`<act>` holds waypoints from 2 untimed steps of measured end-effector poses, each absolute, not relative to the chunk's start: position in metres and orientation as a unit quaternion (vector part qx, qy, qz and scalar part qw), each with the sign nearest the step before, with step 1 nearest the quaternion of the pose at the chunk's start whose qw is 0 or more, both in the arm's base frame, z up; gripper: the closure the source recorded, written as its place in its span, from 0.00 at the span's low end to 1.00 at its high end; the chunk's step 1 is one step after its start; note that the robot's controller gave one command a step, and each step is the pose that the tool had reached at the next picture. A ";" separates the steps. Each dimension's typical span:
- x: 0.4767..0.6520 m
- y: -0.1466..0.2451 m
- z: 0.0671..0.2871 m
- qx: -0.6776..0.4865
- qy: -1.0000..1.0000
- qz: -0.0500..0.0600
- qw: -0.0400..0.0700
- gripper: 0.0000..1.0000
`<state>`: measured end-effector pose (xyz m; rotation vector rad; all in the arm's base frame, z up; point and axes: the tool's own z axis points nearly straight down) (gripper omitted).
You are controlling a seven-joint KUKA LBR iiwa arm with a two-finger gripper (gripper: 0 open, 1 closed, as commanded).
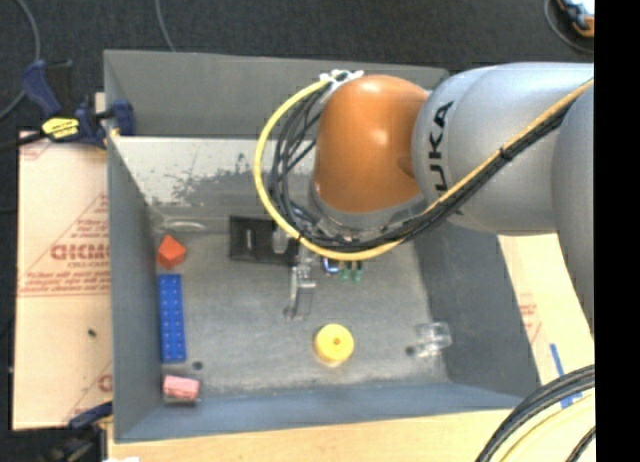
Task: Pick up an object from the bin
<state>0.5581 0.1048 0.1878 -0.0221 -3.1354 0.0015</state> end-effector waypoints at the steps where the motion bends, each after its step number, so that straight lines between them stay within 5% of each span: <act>1: 0.621 0.097 0.141 0.016 -1.000 0.000 -0.003 0.00; 2: 0.611 0.067 0.143 0.099 -0.995 0.001 0.002 0.00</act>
Offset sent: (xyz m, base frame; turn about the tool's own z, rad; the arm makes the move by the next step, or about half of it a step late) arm 0.0517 -0.0349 -0.0456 -0.2140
